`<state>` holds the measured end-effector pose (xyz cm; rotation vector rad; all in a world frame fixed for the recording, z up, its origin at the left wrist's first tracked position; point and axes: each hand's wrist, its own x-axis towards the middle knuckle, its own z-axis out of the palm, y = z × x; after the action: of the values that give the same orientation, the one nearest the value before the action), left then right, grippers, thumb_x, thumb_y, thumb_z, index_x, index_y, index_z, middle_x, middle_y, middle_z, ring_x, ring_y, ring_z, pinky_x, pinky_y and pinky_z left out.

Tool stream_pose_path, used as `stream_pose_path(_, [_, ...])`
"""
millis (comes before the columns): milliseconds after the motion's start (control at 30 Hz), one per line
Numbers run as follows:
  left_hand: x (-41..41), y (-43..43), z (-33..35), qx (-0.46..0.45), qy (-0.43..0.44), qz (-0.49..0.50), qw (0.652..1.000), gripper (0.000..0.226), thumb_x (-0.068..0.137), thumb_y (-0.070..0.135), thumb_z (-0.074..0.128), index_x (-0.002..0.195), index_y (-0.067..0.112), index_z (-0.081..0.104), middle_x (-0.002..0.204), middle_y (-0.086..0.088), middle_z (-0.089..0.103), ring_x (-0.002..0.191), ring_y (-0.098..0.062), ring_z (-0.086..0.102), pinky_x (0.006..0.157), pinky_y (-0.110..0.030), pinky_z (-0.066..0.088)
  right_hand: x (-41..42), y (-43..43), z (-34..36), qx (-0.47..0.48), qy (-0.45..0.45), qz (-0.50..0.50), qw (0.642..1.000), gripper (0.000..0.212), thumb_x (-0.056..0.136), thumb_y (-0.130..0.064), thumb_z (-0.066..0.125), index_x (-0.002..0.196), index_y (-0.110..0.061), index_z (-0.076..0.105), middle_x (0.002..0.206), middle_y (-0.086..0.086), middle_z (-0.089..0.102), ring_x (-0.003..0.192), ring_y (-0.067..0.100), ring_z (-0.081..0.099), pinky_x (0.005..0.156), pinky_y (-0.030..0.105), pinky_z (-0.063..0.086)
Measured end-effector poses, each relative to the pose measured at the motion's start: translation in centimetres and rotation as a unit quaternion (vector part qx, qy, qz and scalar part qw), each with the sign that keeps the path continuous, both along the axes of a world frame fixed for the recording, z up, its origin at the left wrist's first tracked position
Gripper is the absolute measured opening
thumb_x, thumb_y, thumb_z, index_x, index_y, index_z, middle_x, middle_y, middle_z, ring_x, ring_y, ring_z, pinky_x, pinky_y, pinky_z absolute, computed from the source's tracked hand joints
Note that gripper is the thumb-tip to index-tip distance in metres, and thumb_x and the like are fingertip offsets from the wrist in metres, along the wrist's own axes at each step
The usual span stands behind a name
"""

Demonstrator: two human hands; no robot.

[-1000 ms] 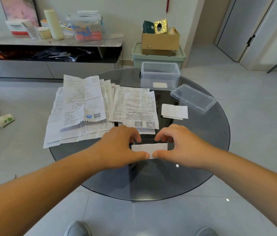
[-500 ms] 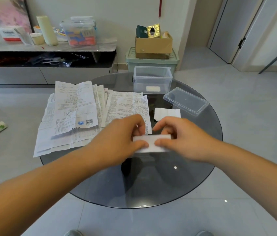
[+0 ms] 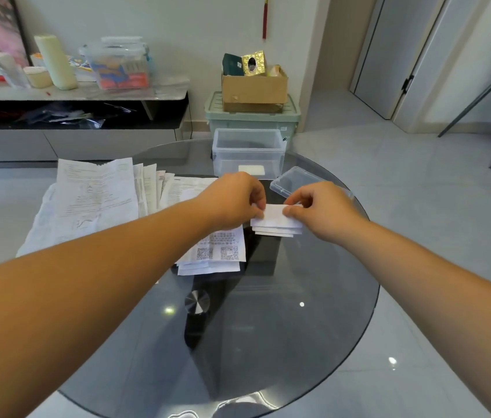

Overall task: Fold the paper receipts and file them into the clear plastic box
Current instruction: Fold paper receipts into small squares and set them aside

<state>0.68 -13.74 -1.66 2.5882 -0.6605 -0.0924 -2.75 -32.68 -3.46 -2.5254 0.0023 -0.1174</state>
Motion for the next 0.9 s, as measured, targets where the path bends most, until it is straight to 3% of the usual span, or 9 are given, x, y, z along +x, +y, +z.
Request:
stream_pose_path(133, [0.7,-0.2,-0.9,0.017,-0.018,-0.003,1.000,0.011,0.086,0.028,0.077,0.095,0.022,0.073,0.083,0.013,0.060,0.074,-0.005,0.055,0.074,-0.028,0.049,0.8,0.2,-1.0,-0.076,0.001,0.006,0.997,0.018,0.089,-0.037,0.070,0.105,-0.028,0.073,0.087,-0.009,0.060,0.096,0.022,0.059,0.084,0.036,0.047])
stream_pose_path(233, [0.8,-0.3,-1.4,0.037,-0.046,-0.011,0.998,0.013,0.086,0.036,0.076,0.095,0.028,0.072,0.088,0.013,0.051,0.078,-0.008,0.051,0.077,-0.028,0.047,1.0,0.5,-1.3,-0.158,-0.029,0.006,0.987,0.031,0.090,-0.045,0.067,0.118,-0.033,0.068,0.112,0.000,0.059,0.116,0.027,0.049,0.097,0.039,0.039])
stream_pose_path(333, [0.7,-0.2,-1.7,0.030,-0.051,-0.011,0.998,0.011,0.086,0.038,0.074,0.093,0.030,0.071,0.101,0.006,0.050,0.091,-0.012,0.051,0.084,-0.029,0.048,0.9,0.5,-1.3,-0.150,-0.031,0.008,0.988,0.033,0.091,-0.048,0.065,0.121,-0.034,0.066,0.119,0.002,0.056,0.122,0.028,0.043,0.100,0.040,0.035])
stream_pose_path(500, [0.3,0.7,-1.5,-0.035,-0.059,0.012,0.998,0.007,0.089,0.034,0.071,0.091,0.029,0.067,0.107,0.003,0.055,0.098,-0.014,0.056,0.085,-0.028,0.048,0.9,0.3,-0.9,-0.097,-0.049,0.011,0.994,0.026,0.091,-0.045,0.065,0.114,-0.033,0.069,0.110,-0.003,0.056,0.118,0.025,0.045,0.100,0.042,0.038])
stream_pose_path(600, [-0.1,1.5,-1.6,-0.071,-0.068,0.043,0.994,0.007,0.090,0.034,0.069,0.091,0.029,0.063,0.106,0.007,0.054,0.097,-0.011,0.054,0.080,-0.022,0.041,0.8,0.4,-0.9,-0.075,-0.062,0.013,0.995,0.024,0.091,-0.043,0.066,0.113,-0.033,0.069,0.104,-0.008,0.051,0.116,0.023,0.047,0.099,0.041,0.040])
stream_pose_path(900, [-2.0,5.4,-1.2,-0.110,-0.078,0.090,0.987,0.012,0.093,0.031,0.065,0.091,0.024,0.056,0.090,0.012,0.055,0.083,-0.008,0.054,0.070,-0.017,0.042,0.1,1.2,-0.2,-0.039,-0.104,0.020,0.994,0.031,0.088,-0.042,0.070,0.116,-0.029,0.068,0.107,-0.013,0.052,0.115,0.018,0.048,0.101,0.042,0.042])
